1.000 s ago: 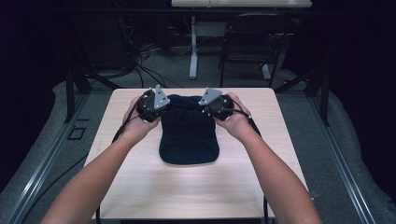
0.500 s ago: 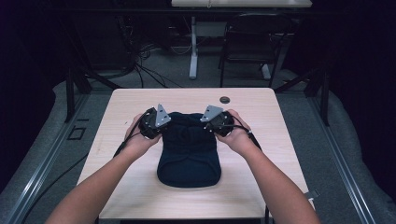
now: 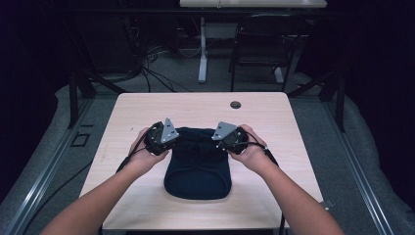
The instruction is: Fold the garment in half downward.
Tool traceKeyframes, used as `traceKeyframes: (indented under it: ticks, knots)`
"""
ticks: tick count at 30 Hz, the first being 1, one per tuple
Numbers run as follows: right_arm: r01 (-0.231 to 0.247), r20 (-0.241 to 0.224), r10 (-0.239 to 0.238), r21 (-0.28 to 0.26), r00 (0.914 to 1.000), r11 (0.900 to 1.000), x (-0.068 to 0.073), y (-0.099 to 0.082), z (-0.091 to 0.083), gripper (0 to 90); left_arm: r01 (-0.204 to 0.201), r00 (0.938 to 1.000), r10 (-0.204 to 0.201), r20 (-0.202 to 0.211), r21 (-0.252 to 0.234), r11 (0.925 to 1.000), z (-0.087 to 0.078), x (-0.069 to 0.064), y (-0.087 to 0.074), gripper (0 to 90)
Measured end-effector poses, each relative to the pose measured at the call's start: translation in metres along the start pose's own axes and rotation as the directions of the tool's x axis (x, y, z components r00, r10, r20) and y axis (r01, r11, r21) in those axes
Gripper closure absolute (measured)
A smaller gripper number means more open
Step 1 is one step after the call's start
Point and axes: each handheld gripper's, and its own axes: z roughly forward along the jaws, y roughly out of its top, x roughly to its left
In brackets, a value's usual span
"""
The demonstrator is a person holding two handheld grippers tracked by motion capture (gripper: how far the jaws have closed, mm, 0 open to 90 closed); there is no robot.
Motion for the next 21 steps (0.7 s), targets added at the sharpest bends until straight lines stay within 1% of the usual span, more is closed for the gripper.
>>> traceKeyframes:
  ticks: [1, 3, 4, 6, 9, 10, 11, 12, 13, 14, 15, 16, 17, 18, 19, 20, 21]
  knots:
    - [-0.015, -0.009, 0.015, -0.005, 0.9999, 0.9999, 0.003, -0.001, -0.001, 81.8, -0.002, 0.9999, 0.002, 0.014, 0.005, 1.0000, -0.001, -0.001, -0.001, 77.7]
    - [-0.012, -0.032, 0.012, 0.023, 0.9994, 0.9997, 0.006, -0.001, -0.004, 81.8, -0.005, 0.9994, 0.005, 0.033, 0.015, 0.9999, -0.003, -0.004, -0.002, 77.5]
    - [-0.017, -0.035, 0.018, 0.021, 0.9992, 0.9996, 0.008, -0.001, -0.006, 81.8, -0.008, 0.9993, 0.008, 0.038, 0.014, 0.9999, -0.004, -0.006, -0.004, 77.4]
    - [-0.047, -0.060, 0.048, 0.015, 0.9970, 0.9988, 0.013, -0.002, -0.008, 81.8, -0.005, 0.9981, 0.005, 0.061, 0.014, 0.9999, -0.007, -0.007, -0.007, 77.2]
    - [-0.032, -0.083, 0.034, 0.032, 0.9960, 0.9990, 0.023, -0.004, -0.012, 81.9, -0.003, 0.9958, 0.002, 0.092, 0.012, 0.9999, -0.011, -0.012, -0.013, 77.1]
    - [-0.047, -0.096, 0.049, 0.025, 0.9941, 0.9986, 0.026, -0.006, -0.014, 81.9, -0.002, 0.9949, 0.001, 0.101, 0.011, 0.9999, -0.013, -0.015, -0.015, 77.1]
    - [-0.055, -0.109, 0.059, 0.036, 0.9923, 0.9978, 0.028, -0.007, -0.015, 81.9, -0.011, 0.9935, 0.009, 0.114, 0.014, 0.9998, -0.014, -0.016, -0.016, 77.0]
    - [-0.066, -0.125, 0.071, 0.043, 0.9896, 0.9969, 0.031, -0.008, -0.016, 81.8, -0.010, 0.9922, 0.008, 0.125, 0.015, 0.9998, -0.015, -0.019, -0.018, 76.9]
    - [-0.054, -0.129, 0.061, 0.053, 0.9897, 0.9971, 0.035, -0.009, -0.016, 81.8, -0.011, 0.9911, 0.008, 0.133, 0.019, 0.9998, -0.017, -0.022, -0.020, 76.7]
    - [-0.068, -0.137, 0.074, 0.049, 0.9878, 0.9965, 0.040, -0.011, -0.017, 81.8, -0.013, 0.9903, 0.010, 0.139, 0.019, 0.9997, -0.018, -0.024, -0.021, 76.6]
    - [-0.064, -0.144, 0.071, 0.055, 0.9871, 0.9965, 0.042, -0.012, -0.017, 81.8, -0.018, 0.9888, 0.015, 0.149, 0.018, 0.9997, -0.019, -0.026, -0.023, 76.5]
    - [-0.068, -0.149, 0.076, 0.055, 0.9859, 0.9962, 0.046, -0.013, -0.017, 81.8, -0.018, 0.9888, 0.015, 0.149, 0.018, 0.9997, -0.019, -0.026, -0.023, 76.4]
    - [-0.041, -0.150, 0.051, 0.069, 0.9874, 0.9968, 0.050, -0.014, -0.018, 81.7, -0.017, 0.9865, 0.014, 0.163, 0.018, 0.9997, -0.021, -0.031, -0.028, 76.3]
    - [-0.046, -0.155, 0.055, 0.065, 0.9864, 0.9969, 0.052, -0.015, -0.019, 81.8, -0.020, 0.9852, 0.016, 0.171, 0.022, 0.9996, -0.021, -0.033, -0.030, 76.2]
    - [-0.053, -0.160, 0.063, 0.065, 0.9851, 0.9965, 0.054, -0.017, -0.019, 81.8, -0.007, 0.9841, 0.003, 0.178, 0.020, 0.9998, -0.021, -0.037, -0.033, 76.2]
    - [-0.052, -0.167, 0.063, 0.065, 0.9839, 0.9965, 0.057, -0.019, -0.019, 81.8, -0.008, 0.9821, 0.004, 0.188, 0.024, 0.9997, -0.022, -0.039, -0.035, 76.0]
    - [-0.041, -0.170, 0.052, 0.072, 0.9841, 0.9966, 0.060, -0.020, -0.019, 81.8, -0.001, 0.9810, -0.004, 0.194, 0.023, 0.9997, -0.021, -0.042, -0.038, 75.8]
